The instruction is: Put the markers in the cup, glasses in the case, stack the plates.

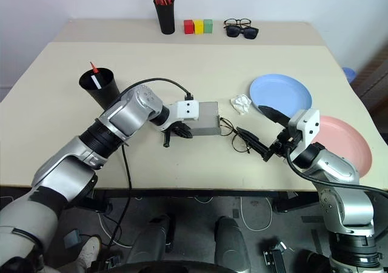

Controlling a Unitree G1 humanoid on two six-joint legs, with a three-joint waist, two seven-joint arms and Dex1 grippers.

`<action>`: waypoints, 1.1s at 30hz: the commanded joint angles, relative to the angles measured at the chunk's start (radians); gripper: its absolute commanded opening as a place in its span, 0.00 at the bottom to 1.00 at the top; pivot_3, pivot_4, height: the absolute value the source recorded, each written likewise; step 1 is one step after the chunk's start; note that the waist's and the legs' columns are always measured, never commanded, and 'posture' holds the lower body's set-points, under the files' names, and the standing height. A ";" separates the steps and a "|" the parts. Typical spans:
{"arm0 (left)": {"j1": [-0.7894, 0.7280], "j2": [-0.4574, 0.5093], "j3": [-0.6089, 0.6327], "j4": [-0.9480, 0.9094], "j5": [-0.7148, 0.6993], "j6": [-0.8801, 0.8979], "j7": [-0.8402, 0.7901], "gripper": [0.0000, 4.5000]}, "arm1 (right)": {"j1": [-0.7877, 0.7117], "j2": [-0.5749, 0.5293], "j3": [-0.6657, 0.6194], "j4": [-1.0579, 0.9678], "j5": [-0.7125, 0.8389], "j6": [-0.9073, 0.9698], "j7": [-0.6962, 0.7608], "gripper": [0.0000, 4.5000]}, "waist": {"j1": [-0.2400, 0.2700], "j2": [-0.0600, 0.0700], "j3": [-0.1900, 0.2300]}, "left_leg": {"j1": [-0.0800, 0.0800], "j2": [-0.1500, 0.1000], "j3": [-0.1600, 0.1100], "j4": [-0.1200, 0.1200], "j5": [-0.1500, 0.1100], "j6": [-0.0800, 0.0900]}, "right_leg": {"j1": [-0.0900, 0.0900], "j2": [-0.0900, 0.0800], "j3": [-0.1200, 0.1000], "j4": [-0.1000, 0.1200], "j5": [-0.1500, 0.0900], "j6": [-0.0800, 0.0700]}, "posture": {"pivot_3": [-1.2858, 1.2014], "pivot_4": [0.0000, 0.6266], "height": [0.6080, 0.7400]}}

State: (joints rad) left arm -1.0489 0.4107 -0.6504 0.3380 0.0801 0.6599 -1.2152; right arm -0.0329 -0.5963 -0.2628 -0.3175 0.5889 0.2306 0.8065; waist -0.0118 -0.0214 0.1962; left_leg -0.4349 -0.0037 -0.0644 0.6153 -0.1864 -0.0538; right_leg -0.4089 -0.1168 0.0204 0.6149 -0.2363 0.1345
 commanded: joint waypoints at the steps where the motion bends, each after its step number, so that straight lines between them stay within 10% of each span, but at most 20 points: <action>1: -0.010 -0.005 0.033 -0.036 0.008 0.025 0.012 0.01 | 0.007 -0.002 -0.025 -0.009 -0.003 -0.024 0.004 1.00 | 0.000 0.000 0.000 | 0.000 0.000 0.000 0.000 0.000 0.000 | 0.000 0.000 0.000 0.000 0.000 0.000 | 0.52 0.24 1.00; 33: -0.005 -0.054 0.024 -0.059 0.009 0.071 0.018 0.08 | -0.030 -0.001 0.005 -0.005 -0.025 -0.014 0.010 1.00 | 0.000 0.000 0.000 | 0.000 0.000 0.000 0.001 0.000 0.000 | 0.000 0.000 0.000 0.002 0.000 0.000 | 0.52 0.24 1.00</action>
State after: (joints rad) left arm -1.0346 0.3646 -0.6461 0.2938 0.0880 0.7336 -1.1976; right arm -0.0480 -0.5960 -0.2474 -0.2997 0.5615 0.2285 0.8199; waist -0.0114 -0.0214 0.1961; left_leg -0.4343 -0.0037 -0.0645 0.6164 -0.1864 -0.0537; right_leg -0.4085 -0.1166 0.0204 0.6166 -0.2362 0.1347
